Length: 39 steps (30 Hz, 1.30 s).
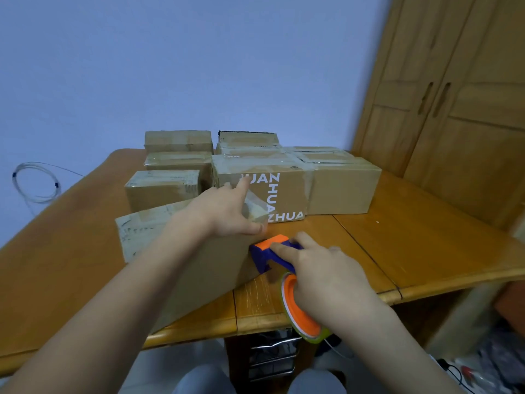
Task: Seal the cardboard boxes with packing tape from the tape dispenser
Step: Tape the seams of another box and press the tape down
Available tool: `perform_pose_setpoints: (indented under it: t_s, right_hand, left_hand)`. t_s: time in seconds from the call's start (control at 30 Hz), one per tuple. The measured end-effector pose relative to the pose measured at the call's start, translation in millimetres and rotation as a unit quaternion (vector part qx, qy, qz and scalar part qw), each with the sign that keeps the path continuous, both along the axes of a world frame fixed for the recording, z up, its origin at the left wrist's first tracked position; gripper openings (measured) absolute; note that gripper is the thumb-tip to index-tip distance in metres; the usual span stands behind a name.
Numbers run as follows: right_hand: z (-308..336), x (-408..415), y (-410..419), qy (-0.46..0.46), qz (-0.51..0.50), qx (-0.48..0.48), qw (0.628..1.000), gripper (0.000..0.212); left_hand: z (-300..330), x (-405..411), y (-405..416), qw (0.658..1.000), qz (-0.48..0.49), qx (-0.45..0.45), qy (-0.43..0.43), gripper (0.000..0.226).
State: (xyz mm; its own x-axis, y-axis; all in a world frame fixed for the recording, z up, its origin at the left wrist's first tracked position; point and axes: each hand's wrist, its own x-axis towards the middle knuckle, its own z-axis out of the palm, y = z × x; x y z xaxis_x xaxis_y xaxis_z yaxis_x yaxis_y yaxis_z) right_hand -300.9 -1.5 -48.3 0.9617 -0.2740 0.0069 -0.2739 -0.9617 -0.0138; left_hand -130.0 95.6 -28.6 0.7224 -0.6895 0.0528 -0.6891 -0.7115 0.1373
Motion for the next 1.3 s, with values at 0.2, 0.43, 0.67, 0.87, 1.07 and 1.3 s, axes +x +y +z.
perform_pose_setpoints:
  t_s: [0.2, 0.43, 0.67, 0.87, 1.07, 1.3]
  right_hand:
    - [32, 18, -4, 0.042, 0.029, -0.041, 0.998, 0.059]
    - [53, 36, 0, 0.1, 0.025, -0.063, 0.993, 0.049]
    - [69, 53, 9, 0.138, 0.037, -0.11, 0.984, 0.042]
    - [70, 51, 15, 0.143, 0.034, -0.108, 0.983, 0.037]
    - [55, 56, 11, 0.169, 0.052, -0.117, 0.977, 0.041]
    - [57, 21, -79, 0.125, 0.046, 0.142, 0.981, 0.065]
  left_hand:
    - [-5, -5, -6, 0.999, 0.028, 0.024, -0.012, 0.114]
    - [-7, -6, -5, 1.0, 0.027, -0.001, -0.01, 0.109]
    - [-6, -8, -4, 0.999, 0.036, -0.007, -0.002, 0.107]
    - [-3, -13, -3, 0.999, 0.038, -0.013, 0.011, 0.106]
    - [-4, -12, 0, 0.999, 0.042, -0.028, 0.016, 0.112]
    - [-6, -12, 3, 0.999, 0.032, -0.031, -0.003, 0.113]
